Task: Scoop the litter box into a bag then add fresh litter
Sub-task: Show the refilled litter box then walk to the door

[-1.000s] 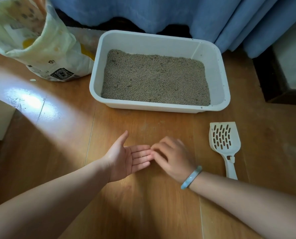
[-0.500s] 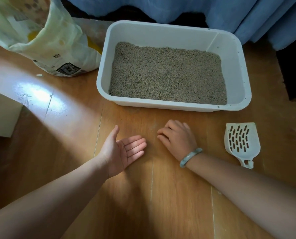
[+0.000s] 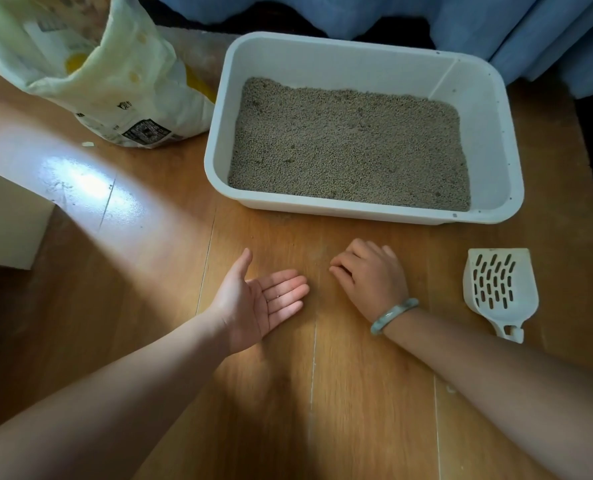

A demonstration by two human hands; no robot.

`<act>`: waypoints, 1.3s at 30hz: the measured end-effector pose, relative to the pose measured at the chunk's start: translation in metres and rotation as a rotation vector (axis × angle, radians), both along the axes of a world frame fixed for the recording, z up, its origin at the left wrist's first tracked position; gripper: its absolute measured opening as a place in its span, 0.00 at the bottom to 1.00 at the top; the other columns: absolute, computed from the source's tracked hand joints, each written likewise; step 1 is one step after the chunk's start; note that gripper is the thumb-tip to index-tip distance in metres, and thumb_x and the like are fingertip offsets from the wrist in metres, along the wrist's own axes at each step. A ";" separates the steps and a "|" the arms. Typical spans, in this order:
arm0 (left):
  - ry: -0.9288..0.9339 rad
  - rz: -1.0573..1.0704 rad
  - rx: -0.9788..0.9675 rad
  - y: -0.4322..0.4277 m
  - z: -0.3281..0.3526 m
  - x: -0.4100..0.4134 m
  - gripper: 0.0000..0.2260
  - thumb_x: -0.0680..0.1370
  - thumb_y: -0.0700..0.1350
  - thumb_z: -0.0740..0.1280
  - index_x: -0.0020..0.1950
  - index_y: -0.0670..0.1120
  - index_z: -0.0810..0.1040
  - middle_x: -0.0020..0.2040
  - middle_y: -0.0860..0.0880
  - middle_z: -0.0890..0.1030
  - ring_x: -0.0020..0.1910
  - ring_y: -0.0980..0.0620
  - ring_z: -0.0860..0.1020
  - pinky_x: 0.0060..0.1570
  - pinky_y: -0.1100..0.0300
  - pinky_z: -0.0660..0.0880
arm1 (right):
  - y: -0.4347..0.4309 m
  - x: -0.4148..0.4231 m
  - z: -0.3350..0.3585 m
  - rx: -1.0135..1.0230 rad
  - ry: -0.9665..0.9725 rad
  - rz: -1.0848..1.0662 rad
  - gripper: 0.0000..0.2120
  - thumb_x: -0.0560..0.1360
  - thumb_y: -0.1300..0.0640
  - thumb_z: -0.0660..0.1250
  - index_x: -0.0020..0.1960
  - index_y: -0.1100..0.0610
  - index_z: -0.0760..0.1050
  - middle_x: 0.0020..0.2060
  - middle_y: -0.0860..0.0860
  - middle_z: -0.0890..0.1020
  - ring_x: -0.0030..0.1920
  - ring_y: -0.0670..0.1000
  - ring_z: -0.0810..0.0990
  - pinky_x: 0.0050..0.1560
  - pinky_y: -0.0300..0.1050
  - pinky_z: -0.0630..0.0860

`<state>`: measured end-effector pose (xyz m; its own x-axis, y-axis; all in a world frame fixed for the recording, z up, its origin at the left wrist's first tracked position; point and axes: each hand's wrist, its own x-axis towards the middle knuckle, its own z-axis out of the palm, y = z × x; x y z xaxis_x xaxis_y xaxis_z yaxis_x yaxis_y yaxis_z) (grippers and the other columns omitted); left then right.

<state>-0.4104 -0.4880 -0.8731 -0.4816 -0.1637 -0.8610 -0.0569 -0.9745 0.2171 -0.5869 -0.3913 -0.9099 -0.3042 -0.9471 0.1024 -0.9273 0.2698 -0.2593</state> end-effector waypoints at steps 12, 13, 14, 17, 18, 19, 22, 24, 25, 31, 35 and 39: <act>0.016 -0.001 -0.011 0.002 0.002 -0.002 0.35 0.77 0.66 0.51 0.62 0.37 0.75 0.56 0.40 0.82 0.53 0.46 0.82 0.56 0.52 0.75 | -0.010 0.016 0.015 -0.039 -0.150 -0.084 0.14 0.75 0.52 0.54 0.39 0.57 0.73 0.38 0.54 0.75 0.34 0.57 0.76 0.38 0.48 0.71; 0.024 -0.007 -0.009 0.002 0.002 -0.003 0.35 0.77 0.67 0.51 0.62 0.37 0.75 0.56 0.40 0.82 0.53 0.46 0.82 0.57 0.52 0.75 | -0.012 0.022 0.019 -0.064 -0.173 -0.031 0.13 0.75 0.52 0.55 0.40 0.57 0.74 0.38 0.54 0.76 0.35 0.57 0.76 0.39 0.48 0.72; 0.033 -0.016 -0.007 0.003 0.002 -0.004 0.35 0.77 0.67 0.51 0.61 0.38 0.75 0.54 0.41 0.83 0.52 0.46 0.82 0.56 0.52 0.75 | -0.013 0.029 0.022 -0.078 -0.197 0.028 0.13 0.75 0.52 0.56 0.40 0.57 0.74 0.38 0.53 0.76 0.36 0.56 0.76 0.40 0.48 0.73; 0.051 -0.055 -0.004 0.003 0.001 -0.005 0.35 0.76 0.68 0.50 0.59 0.39 0.77 0.44 0.44 0.83 0.42 0.48 0.83 0.48 0.56 0.78 | -0.009 0.053 0.025 -0.074 -0.243 0.195 0.11 0.74 0.53 0.58 0.40 0.57 0.76 0.38 0.52 0.76 0.37 0.53 0.76 0.42 0.45 0.67; 0.059 -0.064 -0.003 0.003 0.002 -0.004 0.35 0.76 0.68 0.50 0.59 0.39 0.77 0.42 0.44 0.83 0.40 0.49 0.83 0.45 0.57 0.79 | -0.007 0.058 0.024 -0.065 -0.265 0.235 0.11 0.74 0.53 0.59 0.41 0.57 0.76 0.38 0.51 0.76 0.38 0.52 0.77 0.42 0.43 0.64; 0.063 -0.071 -0.003 0.003 0.003 -0.004 0.35 0.77 0.68 0.49 0.59 0.39 0.78 0.40 0.44 0.82 0.38 0.49 0.82 0.42 0.59 0.80 | -0.004 0.060 0.023 -0.054 -0.294 0.259 0.11 0.74 0.52 0.59 0.42 0.57 0.77 0.39 0.51 0.77 0.39 0.51 0.77 0.42 0.41 0.63; 0.066 -0.071 -0.008 0.001 0.004 -0.002 0.36 0.77 0.68 0.49 0.59 0.39 0.78 0.43 0.43 0.83 0.40 0.48 0.83 0.41 0.58 0.81 | 0.001 0.053 0.022 -0.059 -0.333 0.248 0.10 0.73 0.52 0.61 0.47 0.54 0.78 0.40 0.49 0.77 0.40 0.48 0.75 0.43 0.40 0.64; 0.053 -0.059 -0.010 0.001 0.002 0.000 0.36 0.76 0.68 0.49 0.60 0.38 0.77 0.50 0.42 0.84 0.47 0.47 0.84 0.50 0.55 0.80 | 0.001 0.041 0.019 -0.080 -0.335 0.133 0.08 0.73 0.52 0.63 0.47 0.52 0.79 0.39 0.47 0.77 0.37 0.48 0.75 0.42 0.43 0.70; 0.046 -0.047 -0.007 0.000 0.002 0.001 0.36 0.76 0.68 0.50 0.61 0.37 0.76 0.53 0.41 0.83 0.50 0.46 0.83 0.54 0.53 0.78 | -0.001 0.033 0.018 -0.081 -0.336 0.064 0.06 0.72 0.52 0.64 0.45 0.52 0.79 0.38 0.47 0.77 0.36 0.49 0.76 0.41 0.42 0.71; 0.010 0.026 -0.037 -0.013 0.005 0.010 0.35 0.77 0.67 0.50 0.60 0.37 0.76 0.55 0.40 0.82 0.52 0.46 0.82 0.54 0.52 0.78 | -0.033 0.024 0.010 -0.047 -0.292 -0.027 0.04 0.70 0.55 0.68 0.41 0.54 0.81 0.36 0.51 0.78 0.35 0.53 0.79 0.37 0.43 0.74; 0.000 0.061 -0.048 -0.024 0.007 0.024 0.34 0.78 0.66 0.49 0.58 0.37 0.76 0.54 0.39 0.83 0.52 0.46 0.82 0.55 0.52 0.77 | -0.068 0.055 0.008 -0.016 -0.355 -0.052 0.03 0.70 0.56 0.70 0.42 0.54 0.82 0.38 0.53 0.79 0.38 0.55 0.79 0.37 0.44 0.73; -0.012 0.129 -0.058 -0.036 0.006 0.044 0.34 0.78 0.66 0.49 0.58 0.37 0.76 0.55 0.40 0.82 0.54 0.46 0.81 0.56 0.52 0.75 | -0.091 0.076 0.005 0.014 -0.348 -0.093 0.05 0.71 0.55 0.69 0.45 0.54 0.82 0.42 0.53 0.79 0.42 0.55 0.79 0.41 0.46 0.72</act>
<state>-0.3669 -0.5245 -0.8669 -0.4432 -0.2732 -0.8538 0.0649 -0.9597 0.2734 -0.5107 -0.4827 -0.9046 -0.4037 -0.9142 -0.0354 -0.7555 0.3549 -0.5507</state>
